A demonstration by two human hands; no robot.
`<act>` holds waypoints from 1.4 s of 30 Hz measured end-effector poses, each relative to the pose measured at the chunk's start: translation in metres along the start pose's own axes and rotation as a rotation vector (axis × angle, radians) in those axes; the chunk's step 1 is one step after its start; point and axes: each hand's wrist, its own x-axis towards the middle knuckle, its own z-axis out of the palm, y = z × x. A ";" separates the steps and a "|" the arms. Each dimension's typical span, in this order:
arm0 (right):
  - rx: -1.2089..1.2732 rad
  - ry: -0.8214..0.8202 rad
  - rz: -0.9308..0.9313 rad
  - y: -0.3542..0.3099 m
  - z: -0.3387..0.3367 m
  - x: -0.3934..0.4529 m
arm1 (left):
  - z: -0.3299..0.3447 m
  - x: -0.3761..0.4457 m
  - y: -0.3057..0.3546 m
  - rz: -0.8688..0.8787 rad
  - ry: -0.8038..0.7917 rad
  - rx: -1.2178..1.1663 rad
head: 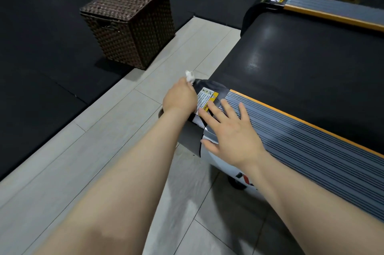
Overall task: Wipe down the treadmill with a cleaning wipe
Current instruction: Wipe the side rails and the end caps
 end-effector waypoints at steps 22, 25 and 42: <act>0.006 -0.025 0.007 0.002 0.004 0.004 | 0.062 -0.022 -0.147 -0.742 -0.317 -1.266; 0.017 -0.070 0.009 0.004 0.001 0.003 | 0.056 -0.041 -0.119 -0.526 0.014 -1.227; 0.015 -0.059 0.007 0.002 -0.001 0.002 | 0.104 -0.091 -0.035 -0.645 0.388 -1.485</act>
